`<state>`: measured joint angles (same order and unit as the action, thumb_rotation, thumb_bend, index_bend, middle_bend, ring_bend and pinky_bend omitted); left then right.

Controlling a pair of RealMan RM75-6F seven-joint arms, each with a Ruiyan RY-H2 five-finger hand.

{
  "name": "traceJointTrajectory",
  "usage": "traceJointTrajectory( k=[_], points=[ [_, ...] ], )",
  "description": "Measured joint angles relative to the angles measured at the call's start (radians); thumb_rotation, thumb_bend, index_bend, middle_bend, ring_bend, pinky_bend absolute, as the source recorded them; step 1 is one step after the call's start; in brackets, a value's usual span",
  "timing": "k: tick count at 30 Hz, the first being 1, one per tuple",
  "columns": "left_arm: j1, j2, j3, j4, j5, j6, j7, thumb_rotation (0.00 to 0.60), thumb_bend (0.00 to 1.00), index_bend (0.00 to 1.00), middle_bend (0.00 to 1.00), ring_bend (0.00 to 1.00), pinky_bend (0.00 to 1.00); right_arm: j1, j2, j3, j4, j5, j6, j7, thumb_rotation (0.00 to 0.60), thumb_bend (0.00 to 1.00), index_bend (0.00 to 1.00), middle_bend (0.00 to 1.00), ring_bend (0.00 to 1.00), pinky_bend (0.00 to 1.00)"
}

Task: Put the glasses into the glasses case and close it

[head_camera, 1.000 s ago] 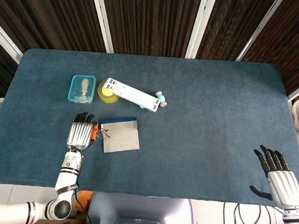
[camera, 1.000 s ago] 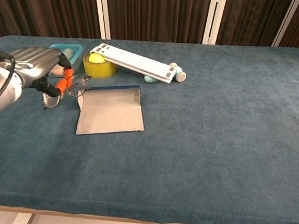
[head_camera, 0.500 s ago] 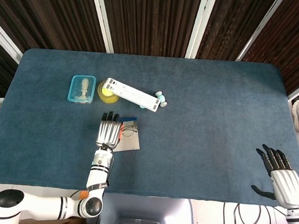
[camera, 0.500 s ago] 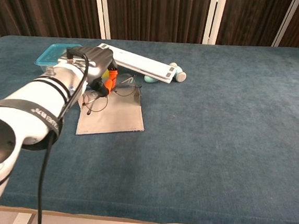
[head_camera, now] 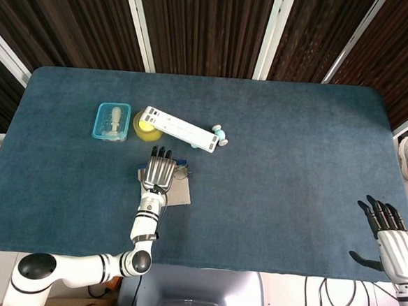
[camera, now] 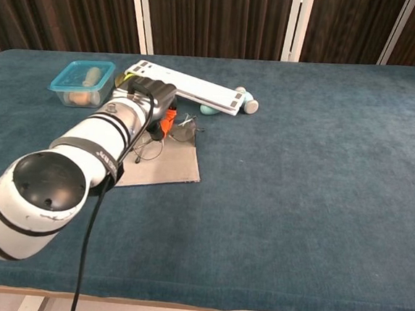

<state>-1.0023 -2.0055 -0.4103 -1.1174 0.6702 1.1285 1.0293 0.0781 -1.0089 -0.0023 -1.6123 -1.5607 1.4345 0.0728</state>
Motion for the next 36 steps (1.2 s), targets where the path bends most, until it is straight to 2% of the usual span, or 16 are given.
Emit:
traceJointTrajectory(
  k=[12, 30, 36],
  points=[
    [-0.018, 0.036, 0.065, 0.08, 0.07, -0.09, -0.05, 0.6, 0.55, 0.8, 0.22, 0.09, 0.09, 0.003, -0.006, 0.007, -0.005, 0.019, -0.012, -0.024, 0.6, 0.25, 0.0, 0.0, 0.0, 0.0],
    [-0.005, 0.183, 0.167, -0.043, 0.151, -0.176, -0.075, 0.6, 0.55, 0.8, 0.21, 0.08, 0.07, 0.002, -0.006, 0.006, -0.008, 0.017, -0.013, -0.031, 0.6, 0.25, 0.0, 0.0, 0.0, 0.0],
    [-0.011, 0.206, 0.201, -0.04, 0.181, -0.199, -0.088, 0.6, 0.55, 0.81, 0.21, 0.07, 0.06, -0.001, -0.004, 0.005, -0.01, 0.013, -0.006, -0.026, 0.6, 0.25, 0.0, 0.0, 0.0, 0.0]
  ],
)
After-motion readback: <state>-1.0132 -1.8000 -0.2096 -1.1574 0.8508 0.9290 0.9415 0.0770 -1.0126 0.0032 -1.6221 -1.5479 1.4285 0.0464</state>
